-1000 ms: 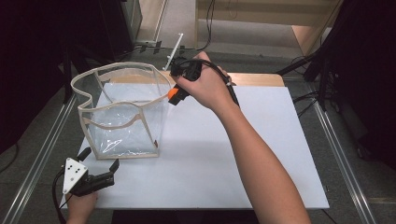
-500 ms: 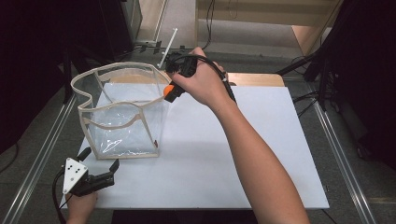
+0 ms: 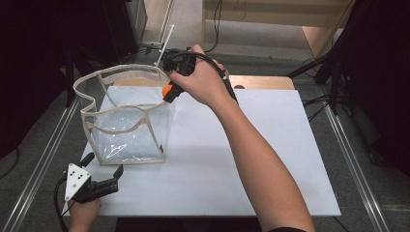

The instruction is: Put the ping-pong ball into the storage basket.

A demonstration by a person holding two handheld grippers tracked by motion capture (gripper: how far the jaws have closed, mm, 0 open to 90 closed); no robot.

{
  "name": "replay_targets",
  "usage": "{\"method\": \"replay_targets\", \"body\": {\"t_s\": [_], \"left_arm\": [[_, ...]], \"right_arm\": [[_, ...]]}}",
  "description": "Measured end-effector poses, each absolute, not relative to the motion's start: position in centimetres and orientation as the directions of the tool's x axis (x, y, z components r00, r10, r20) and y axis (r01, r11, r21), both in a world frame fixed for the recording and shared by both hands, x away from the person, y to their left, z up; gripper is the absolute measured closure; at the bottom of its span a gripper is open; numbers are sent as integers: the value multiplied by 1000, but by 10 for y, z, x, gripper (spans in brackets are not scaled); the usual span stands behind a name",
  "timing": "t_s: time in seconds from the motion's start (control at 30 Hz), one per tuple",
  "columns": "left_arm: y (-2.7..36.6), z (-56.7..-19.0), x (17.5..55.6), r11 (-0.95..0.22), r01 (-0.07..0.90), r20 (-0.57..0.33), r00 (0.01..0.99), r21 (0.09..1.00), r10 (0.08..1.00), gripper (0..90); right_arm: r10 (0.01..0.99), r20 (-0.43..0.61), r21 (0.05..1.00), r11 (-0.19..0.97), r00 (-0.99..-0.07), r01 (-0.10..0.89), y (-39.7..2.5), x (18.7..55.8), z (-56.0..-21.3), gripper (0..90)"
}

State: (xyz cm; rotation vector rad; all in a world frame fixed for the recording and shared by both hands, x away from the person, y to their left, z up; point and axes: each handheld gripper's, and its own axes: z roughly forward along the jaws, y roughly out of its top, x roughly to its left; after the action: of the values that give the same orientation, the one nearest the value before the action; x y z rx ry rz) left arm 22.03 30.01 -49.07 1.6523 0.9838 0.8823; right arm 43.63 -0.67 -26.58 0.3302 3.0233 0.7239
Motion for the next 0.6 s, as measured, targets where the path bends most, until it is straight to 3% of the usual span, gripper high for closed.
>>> {"method": "replay_targets", "body": {"t_s": [0.33,0.6], "left_arm": [[300,-491,220,-190,195,96,408,962,908,0],[300,-491,221,-188,196,94,408,962,908,0]], "right_arm": [[207,38,450,870,-978,201,5,441,-268,482],[279,29,463,847,-960,261,4,449,-268,481]]}}
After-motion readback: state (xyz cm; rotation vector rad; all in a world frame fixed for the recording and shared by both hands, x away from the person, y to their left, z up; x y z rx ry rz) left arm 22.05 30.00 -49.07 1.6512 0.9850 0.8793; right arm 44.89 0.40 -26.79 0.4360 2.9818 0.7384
